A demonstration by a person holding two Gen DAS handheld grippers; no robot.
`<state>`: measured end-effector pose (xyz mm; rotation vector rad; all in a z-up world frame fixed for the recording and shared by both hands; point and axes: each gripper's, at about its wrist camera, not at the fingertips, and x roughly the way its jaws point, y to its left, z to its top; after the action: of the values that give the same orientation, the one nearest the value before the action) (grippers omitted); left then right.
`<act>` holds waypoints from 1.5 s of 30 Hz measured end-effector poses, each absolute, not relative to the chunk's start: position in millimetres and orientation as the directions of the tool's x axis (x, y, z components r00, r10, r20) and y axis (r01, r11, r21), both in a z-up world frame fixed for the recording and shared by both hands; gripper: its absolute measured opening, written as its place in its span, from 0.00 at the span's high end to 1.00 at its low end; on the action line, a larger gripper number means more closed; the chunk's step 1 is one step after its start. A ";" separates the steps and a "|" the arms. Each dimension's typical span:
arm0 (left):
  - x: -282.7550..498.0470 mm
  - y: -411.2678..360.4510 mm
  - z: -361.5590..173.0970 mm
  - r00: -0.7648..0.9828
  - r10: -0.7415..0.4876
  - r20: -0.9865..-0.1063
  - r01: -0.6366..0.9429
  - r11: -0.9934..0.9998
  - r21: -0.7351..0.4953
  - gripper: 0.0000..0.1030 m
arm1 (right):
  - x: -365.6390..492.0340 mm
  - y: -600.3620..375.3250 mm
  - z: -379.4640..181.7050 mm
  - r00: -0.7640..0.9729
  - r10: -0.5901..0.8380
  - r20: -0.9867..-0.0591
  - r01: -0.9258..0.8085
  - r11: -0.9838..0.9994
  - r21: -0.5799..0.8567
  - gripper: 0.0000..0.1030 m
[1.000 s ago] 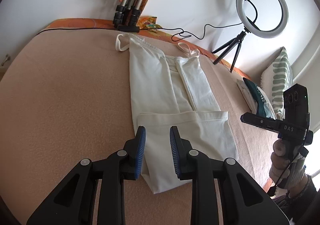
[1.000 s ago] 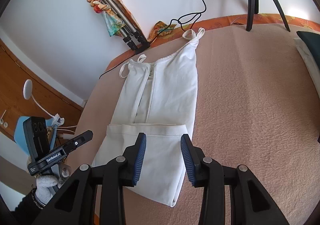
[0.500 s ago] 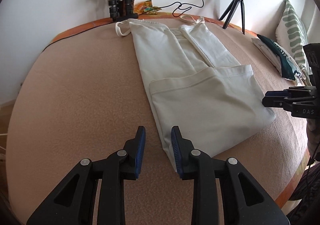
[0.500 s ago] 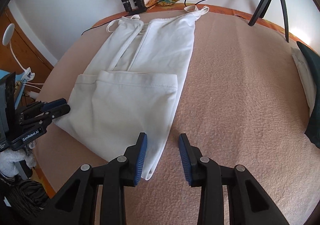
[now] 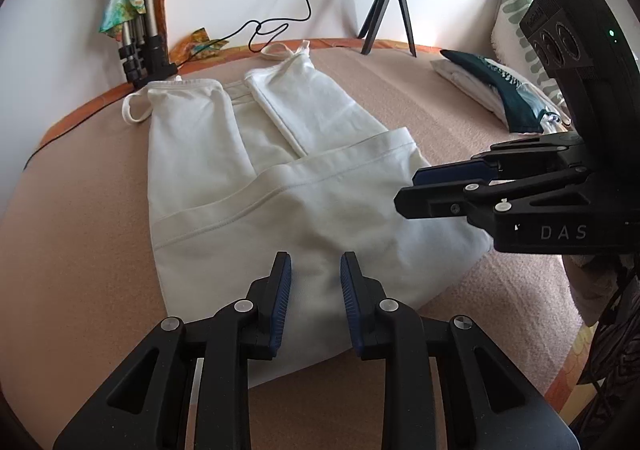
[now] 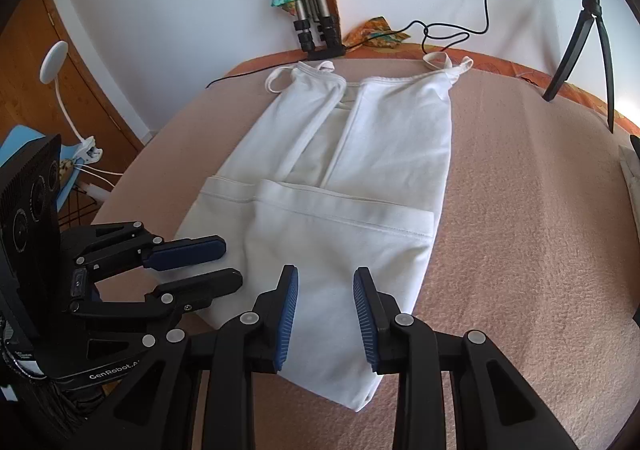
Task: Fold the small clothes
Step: 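Move both open tools to the strap end of the camisole, then close the right tool on the straps while the left tool grips the other strap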
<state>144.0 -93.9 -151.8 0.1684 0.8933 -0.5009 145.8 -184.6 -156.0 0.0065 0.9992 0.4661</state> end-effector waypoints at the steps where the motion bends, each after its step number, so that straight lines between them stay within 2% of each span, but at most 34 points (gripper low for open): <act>1: 143.8 -90.9 -152.1 0.527 -0.345 -0.776 0.483 0.873 -0.060 0.73 | 147.7 -187.5 -159.3 0.448 0.368 -0.815 -0.364 0.907 0.210 0.74; 2: 144.8 -87.2 -151.4 0.528 -0.347 -0.775 0.482 0.874 -0.063 0.70 | 147.6 -191.6 -160.5 0.448 0.372 -0.813 -0.359 0.908 0.218 0.79; 4: 147.8 -77.7 -149.6 0.540 -0.336 -0.772 0.461 0.885 -0.064 0.56 | 149.3 -199.0 -160.8 0.446 0.368 -0.816 -0.343 0.912 0.224 0.79; 8: 155.7 -56.6 -147.7 0.564 -0.293 -0.772 0.399 0.915 -0.056 0.56 | 148.8 -209.2 -161.2 0.439 0.355 -0.825 -0.323 0.919 0.224 0.79; 11: 166.5 -36.3 -142.7 0.582 -0.272 -0.766 0.346 0.936 -0.068 0.56 | 149.8 -214.4 -156.5 0.447 0.314 -0.838 -0.299 0.935 0.191 0.74; 13: 176.0 -23.9 -137.4 0.589 -0.277 -0.759 0.321 0.942 -0.095 0.56 | 153.0 -220.8 -149.6 0.455 0.333 -0.826 -0.288 0.932 0.218 0.74; 17: 195.9 -4.7 -122.2 0.606 -0.346 -0.716 0.310 0.932 -0.188 0.56 | 167.0 -230.7 -133.1 0.485 0.358 -0.798 -0.292 0.926 0.239 0.64; 20: 213.4 5.9 -113.6 0.605 -0.404 -0.686 0.303 0.914 -0.271 0.56 | 184.3 -236.8 -126.0 0.501 0.383 -0.776 -0.297 0.918 0.262 0.63; 23: 234.1 7.4 -113.8 0.570 -0.436 -0.696 0.317 0.899 -0.303 0.53 | 203.8 -240.4 -123.0 0.496 0.420 -0.760 -0.319 0.902 0.291 0.57; 27: 263.4 10.5 -123.0 0.523 -0.469 -0.712 0.293 0.883 -0.367 0.48 | 240.7 -243.5 -130.8 0.466 0.466 -0.752 -0.313 0.882 0.353 0.56; 30: 283.9 12.5 -131.6 0.511 -0.467 -0.722 0.257 0.884 -0.389 0.48 | 265.7 -247.9 -138.3 0.453 0.494 -0.742 -0.291 0.869 0.401 0.55; 43: 351.7 9.3 -155.6 0.497 -0.509 -0.703 0.223 0.858 -0.464 0.48 | 344.4 -253.0 -172.1 0.420 0.598 -0.682 -0.256 0.799 0.543 0.55; 44: 355.1 8.9 -156.3 0.499 -0.512 -0.700 0.220 0.855 -0.469 0.48 | 348.4 -252.4 -173.8 0.418 0.605 -0.677 -0.253 0.794 0.553 0.60; 45: 358.9 8.3 -157.5 0.499 -0.519 -0.694 0.221 0.851 -0.477 0.48 | 351.4 -252.1 -175.3 0.416 0.605 -0.679 -0.250 0.794 0.554 0.72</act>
<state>358.9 8.3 -157.5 -0.3485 0.9499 -0.4584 351.4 -252.1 -175.3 0.3992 1.0073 0.5550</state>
